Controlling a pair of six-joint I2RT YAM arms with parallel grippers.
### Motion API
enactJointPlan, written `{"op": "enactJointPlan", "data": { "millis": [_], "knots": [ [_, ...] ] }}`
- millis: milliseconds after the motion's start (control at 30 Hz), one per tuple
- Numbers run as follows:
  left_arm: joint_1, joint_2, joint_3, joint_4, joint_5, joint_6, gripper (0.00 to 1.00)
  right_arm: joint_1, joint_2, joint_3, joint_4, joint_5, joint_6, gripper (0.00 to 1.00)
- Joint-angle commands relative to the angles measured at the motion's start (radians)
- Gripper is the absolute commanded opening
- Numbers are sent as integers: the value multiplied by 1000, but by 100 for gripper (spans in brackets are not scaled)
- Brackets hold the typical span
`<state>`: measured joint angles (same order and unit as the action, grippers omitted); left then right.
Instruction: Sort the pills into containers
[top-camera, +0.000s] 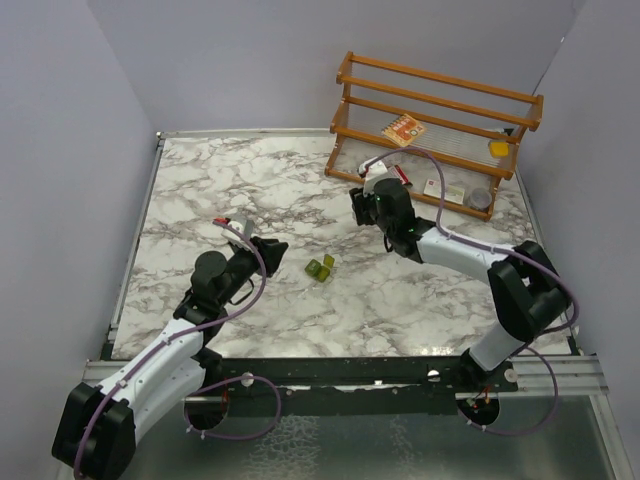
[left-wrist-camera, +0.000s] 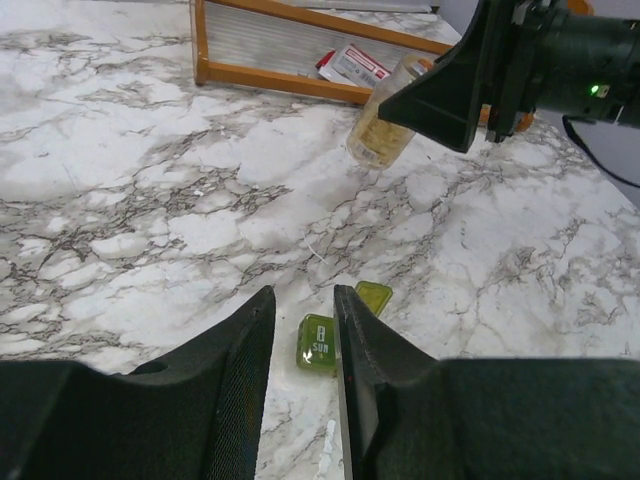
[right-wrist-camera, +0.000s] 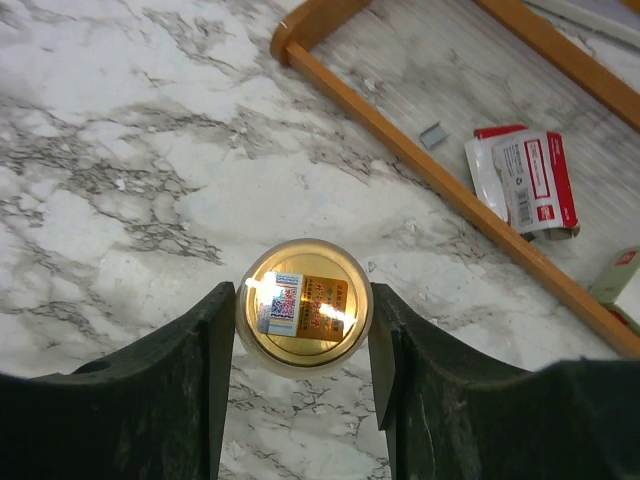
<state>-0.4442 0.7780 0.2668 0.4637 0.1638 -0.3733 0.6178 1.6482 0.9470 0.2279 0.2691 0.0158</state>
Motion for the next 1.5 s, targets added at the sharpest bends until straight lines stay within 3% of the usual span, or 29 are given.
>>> {"op": "enactJointPlan", "data": {
  "millis": [0,333,733,833,1100,1467],
  "knots": [
    [5,-4,8,72,32,39,33,-2,-101,67,-73,-130,-33,1],
    [5,175,93,152,342,44,25,6,-290,95,-234,-364,-47,1],
    [3,222,74,475,689,-8,37,18,-462,62,-342,-595,-31,1],
    [3,214,56,522,734,-17,40,19,-499,53,-366,-720,-45,1],
    [-35,264,66,581,831,-57,48,20,-571,29,-397,-818,-37,1],
    [-56,327,119,530,789,-110,49,41,-567,29,-422,-931,-56,1]
  ]
}}
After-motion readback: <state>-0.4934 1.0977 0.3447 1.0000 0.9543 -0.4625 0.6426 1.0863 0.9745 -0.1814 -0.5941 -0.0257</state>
